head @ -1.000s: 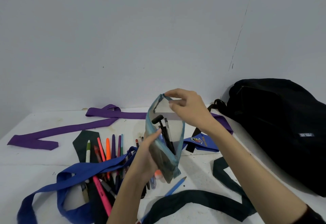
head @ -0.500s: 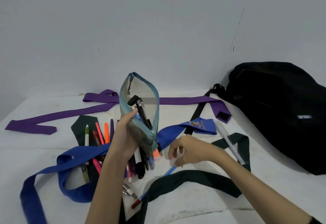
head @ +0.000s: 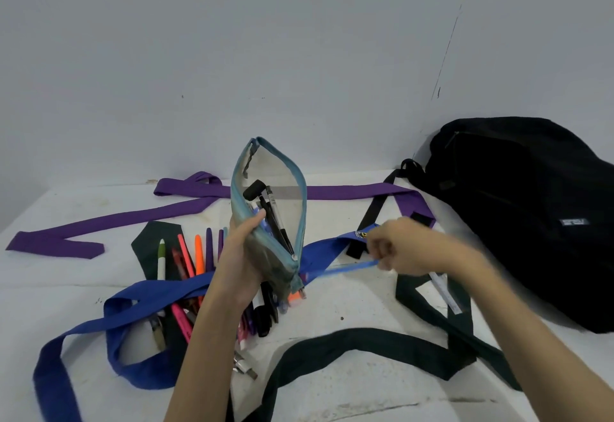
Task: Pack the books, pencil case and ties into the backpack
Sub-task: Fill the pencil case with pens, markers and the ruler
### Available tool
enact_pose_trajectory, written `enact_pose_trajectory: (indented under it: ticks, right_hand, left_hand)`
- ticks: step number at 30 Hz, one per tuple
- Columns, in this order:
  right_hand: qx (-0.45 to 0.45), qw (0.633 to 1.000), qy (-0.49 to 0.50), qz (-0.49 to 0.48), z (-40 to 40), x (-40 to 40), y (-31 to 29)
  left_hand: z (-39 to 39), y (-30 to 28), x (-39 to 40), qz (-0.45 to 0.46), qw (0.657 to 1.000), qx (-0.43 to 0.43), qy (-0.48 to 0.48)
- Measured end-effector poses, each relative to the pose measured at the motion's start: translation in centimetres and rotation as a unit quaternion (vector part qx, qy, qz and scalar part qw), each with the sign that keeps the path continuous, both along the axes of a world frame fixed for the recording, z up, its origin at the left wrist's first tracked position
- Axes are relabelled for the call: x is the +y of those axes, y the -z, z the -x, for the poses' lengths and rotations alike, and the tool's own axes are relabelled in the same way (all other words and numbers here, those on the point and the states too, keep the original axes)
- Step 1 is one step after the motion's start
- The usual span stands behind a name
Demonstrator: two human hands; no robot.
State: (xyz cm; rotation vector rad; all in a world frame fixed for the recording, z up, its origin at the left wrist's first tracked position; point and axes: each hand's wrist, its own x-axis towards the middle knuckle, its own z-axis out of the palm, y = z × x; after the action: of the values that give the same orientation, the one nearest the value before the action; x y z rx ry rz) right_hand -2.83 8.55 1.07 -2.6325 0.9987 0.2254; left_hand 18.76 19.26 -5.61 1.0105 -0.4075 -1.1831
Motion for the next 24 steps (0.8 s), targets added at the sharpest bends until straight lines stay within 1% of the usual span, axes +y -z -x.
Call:
enact_pose_trajectory:
  ticks: [2,3,6,8,9,11,13,17,20,21,22,23,24]
  right_hand:
    - [-0.036,0.998,0.055,-0.002,1.6,-1.0,-2.5]
    - [-0.076,0.993,0.084,-0.005,2.3,-1.3,-3.6]
    - [-0.243,0.962,0.124,-0.006,2.9,-0.9,-5.8]
    - [-0.327,0.936,0.126,-0.045,1.9,0.4,-6.1]
    - [-0.341,0.929,0.126,-0.066,1.1,1.0,-5.9]
    - [-0.314,0.939,0.116,-0.073,-0.7,1.9,-5.0]
    - [-0.270,0.956,0.105,-0.042,-2.6,2.4,-3.9]
    - [-0.221,0.971,0.091,0.022,-5.9,3.2,-2.2]
    - [-0.174,0.982,0.036,0.059,-6.4,3.6,-1.3]
    - [-0.179,0.981,0.026,0.064,-6.0,3.6,-1.2]
    - [-0.215,0.974,0.033,0.058,-5.4,3.5,-1.2]
    - [-0.275,0.958,0.055,0.049,-4.7,3.3,-1.3]
    - [-0.351,0.931,0.090,0.046,-3.9,2.9,-1.3]
  left_hand:
    - [0.2,0.2,-0.2,-0.003,1.000,-0.005,-0.008]
    - [0.4,0.3,-0.3,-0.004,1.000,-0.010,-0.011]
    - [1.2,0.4,-0.7,0.001,1.000,-0.026,-0.013]
    - [1.7,0.6,-0.9,-0.001,1.000,-0.025,-0.012]
    - [2.2,0.5,-1.0,-0.002,1.000,-0.023,-0.009]
    - [3.1,0.6,-1.3,0.000,1.000,-0.025,-0.007]
    - [3.8,0.7,-1.5,-0.007,0.999,-0.033,-0.004]
    - [4.7,0.8,-1.8,0.014,0.999,-0.036,0.033]
    - [4.8,0.7,-1.8,0.009,0.999,-0.028,0.040]
    - [4.7,0.7,-1.8,0.009,0.999,-0.028,0.038]
    - [4.6,0.7,-1.8,0.012,0.999,-0.028,0.037]
    - [4.4,0.8,-1.8,0.016,0.999,-0.029,0.037]
    - [4.3,0.8,-1.8,0.018,0.999,-0.027,0.037]
